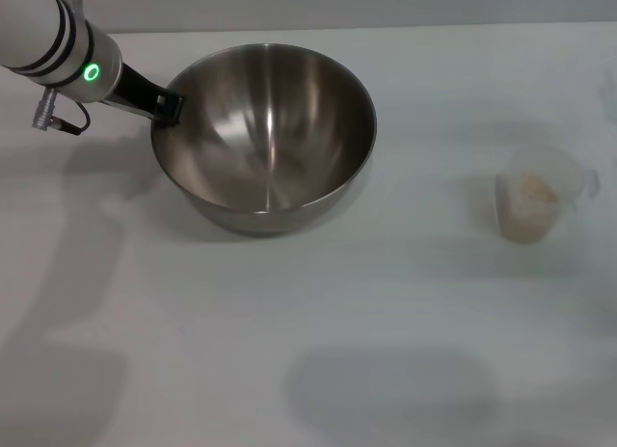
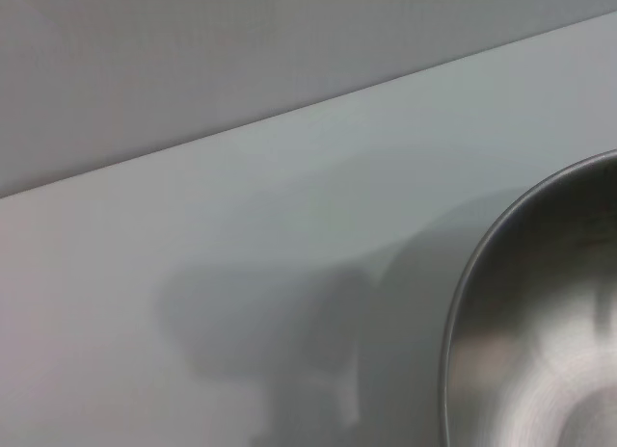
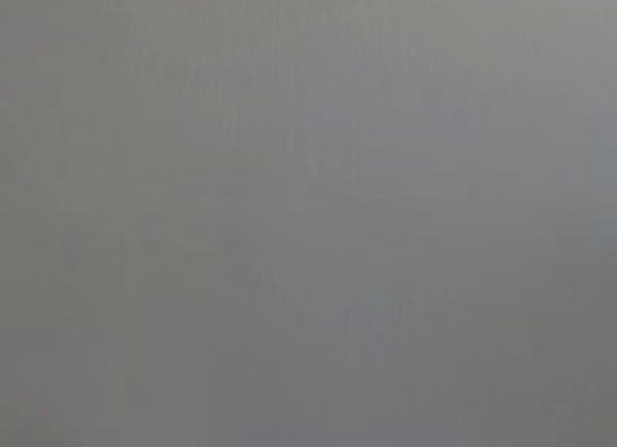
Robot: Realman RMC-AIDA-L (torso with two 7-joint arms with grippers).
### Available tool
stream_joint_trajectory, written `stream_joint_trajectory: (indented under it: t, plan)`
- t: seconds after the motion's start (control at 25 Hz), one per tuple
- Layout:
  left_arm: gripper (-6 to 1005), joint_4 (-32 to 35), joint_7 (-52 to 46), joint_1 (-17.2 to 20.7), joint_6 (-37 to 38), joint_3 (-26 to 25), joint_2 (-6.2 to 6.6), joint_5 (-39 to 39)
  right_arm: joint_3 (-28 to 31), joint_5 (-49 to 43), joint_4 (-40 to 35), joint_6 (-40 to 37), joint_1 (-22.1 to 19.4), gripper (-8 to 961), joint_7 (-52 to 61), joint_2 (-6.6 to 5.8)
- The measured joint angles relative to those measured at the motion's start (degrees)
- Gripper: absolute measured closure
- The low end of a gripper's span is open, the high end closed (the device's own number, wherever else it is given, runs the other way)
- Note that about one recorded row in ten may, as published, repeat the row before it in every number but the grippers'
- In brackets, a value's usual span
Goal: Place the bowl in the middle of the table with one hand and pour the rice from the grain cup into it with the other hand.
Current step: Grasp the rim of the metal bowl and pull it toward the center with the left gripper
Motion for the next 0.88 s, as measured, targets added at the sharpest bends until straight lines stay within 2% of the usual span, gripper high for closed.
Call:
stream_joint_trajectory:
  t: [0.04, 0.36, 0.64, 0.88]
  plan:
    - [913, 0.0, 0.08, -0.04, -0.01, -0.22, 0.0, -0.12, 0.0, 0.0, 0.0, 0.0, 0.0, 317, 0.0, 0.0]
    - [916, 0.42, 3.93, -0.52, 0.09, -3.41, 0.01, -1.2, 0.0, 0.0, 0.01, 0.0, 0.0, 319, 0.0, 0.0]
    - [919, 1.25, 8.53, -0.81, -0.82, -9.0, 0.19, -6.13, 0.0, 0.0, 0.0, 0.0, -0.02, 320, -0.01, 0.0]
    - [946, 0.91, 10.5, -1.17, -2.92, -10.33, 0.37, -9.17, 0.0, 0.0, 0.0, 0.0, -0.01, 317, -0.01, 0.0]
